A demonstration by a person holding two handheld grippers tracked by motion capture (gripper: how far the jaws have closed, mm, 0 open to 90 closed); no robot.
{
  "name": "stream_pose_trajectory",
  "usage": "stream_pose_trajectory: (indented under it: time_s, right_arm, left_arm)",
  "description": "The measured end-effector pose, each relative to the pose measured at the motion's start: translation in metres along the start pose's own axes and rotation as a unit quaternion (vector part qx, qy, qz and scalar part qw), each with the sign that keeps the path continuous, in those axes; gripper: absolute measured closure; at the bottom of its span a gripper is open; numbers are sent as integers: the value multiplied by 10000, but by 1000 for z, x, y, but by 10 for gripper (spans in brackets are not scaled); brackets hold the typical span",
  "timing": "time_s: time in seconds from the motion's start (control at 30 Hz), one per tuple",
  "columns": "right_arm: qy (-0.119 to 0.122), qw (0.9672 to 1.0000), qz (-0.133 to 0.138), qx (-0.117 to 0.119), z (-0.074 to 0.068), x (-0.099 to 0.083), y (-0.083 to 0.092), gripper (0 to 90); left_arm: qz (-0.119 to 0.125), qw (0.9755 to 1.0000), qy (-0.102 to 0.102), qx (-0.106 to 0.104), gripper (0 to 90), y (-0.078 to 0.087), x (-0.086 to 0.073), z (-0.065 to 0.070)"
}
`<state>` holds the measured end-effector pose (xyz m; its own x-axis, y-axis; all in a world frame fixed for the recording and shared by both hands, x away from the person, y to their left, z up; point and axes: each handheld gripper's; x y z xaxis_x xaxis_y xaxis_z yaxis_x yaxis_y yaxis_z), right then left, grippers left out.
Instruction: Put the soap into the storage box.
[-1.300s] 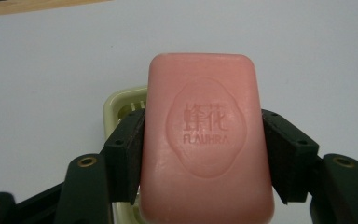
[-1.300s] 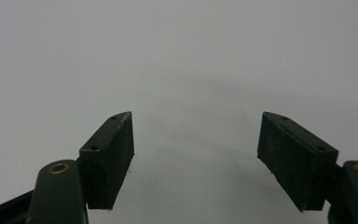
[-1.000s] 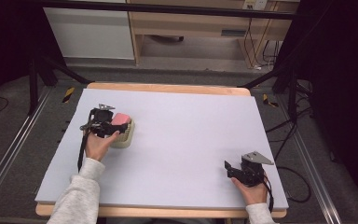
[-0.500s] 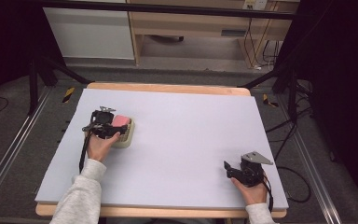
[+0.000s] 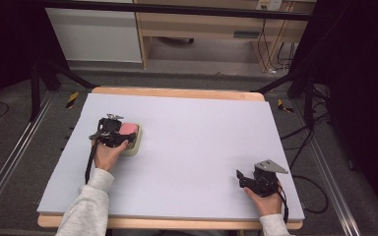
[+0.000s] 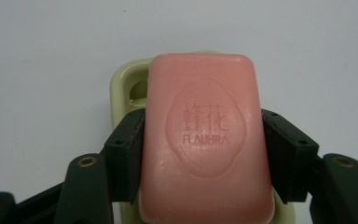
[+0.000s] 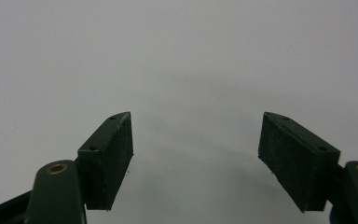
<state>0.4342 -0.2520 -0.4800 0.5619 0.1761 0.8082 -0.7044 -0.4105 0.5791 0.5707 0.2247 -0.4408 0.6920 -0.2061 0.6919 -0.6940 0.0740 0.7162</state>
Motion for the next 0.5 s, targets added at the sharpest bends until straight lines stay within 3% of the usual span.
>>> stream_pose_trajectory:
  time_s: [0.5]
  right_arm:
    - [-33,10000,-24,22,0,0,0,263]
  left_arm:
    - [-89,9999,-53,35,373,-6,-8,1]
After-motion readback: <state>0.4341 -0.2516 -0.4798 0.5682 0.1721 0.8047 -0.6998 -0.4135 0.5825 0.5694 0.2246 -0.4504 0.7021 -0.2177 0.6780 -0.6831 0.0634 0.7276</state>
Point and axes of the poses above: each handheld gripper's, and its own axes: y roughly backward along the jaws, x roughly out of its top, z roughly to its right, and after that the axes turned 10 degrees about x, right-handed
